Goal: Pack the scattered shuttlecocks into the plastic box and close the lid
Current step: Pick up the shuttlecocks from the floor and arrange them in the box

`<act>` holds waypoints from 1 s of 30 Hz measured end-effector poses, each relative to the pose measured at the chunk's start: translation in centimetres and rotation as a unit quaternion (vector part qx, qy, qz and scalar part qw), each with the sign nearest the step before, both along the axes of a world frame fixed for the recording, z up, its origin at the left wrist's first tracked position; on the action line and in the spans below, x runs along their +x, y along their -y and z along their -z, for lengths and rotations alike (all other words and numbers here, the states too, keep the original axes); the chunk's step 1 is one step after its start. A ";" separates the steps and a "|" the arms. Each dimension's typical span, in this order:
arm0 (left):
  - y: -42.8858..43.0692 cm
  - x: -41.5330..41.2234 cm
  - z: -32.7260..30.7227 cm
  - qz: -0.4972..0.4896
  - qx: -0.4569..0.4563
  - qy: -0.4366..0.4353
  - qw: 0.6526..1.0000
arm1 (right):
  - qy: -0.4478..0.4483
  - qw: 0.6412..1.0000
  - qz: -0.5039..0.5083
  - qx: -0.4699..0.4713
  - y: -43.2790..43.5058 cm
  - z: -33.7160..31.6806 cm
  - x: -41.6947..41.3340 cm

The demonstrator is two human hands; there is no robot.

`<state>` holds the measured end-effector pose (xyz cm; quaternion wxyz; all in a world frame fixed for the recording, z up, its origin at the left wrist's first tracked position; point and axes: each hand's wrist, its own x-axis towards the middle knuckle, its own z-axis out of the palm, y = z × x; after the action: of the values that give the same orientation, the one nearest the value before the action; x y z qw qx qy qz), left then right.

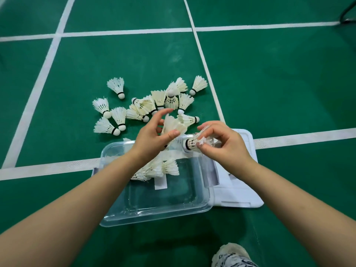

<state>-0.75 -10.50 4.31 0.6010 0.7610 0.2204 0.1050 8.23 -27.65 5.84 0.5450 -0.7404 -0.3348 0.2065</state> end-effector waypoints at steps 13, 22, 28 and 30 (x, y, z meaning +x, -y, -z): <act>5.2 -0.4 6.6 0.030 0.185 -0.096 0.978 | 0.018 0.993 0.086 0.073 -1.1 0.6 2.5; 4.4 -0.9 9.4 0.153 0.269 -0.174 0.935 | -0.022 0.994 0.074 0.079 -1.8 1.3 2.7; 3.4 -0.5 9.1 0.176 0.314 -0.197 0.912 | -0.034 0.994 0.071 0.078 -2.2 1.9 2.4; 3.2 -0.6 9.0 0.194 0.323 -0.203 0.904 | -0.034 0.994 0.069 0.079 -2.3 1.9 2.3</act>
<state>-1.33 -13.74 -4.73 0.2732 0.9460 0.1398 -0.1047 10.53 -25.37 3.97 0.6256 -0.7091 -0.2792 0.1669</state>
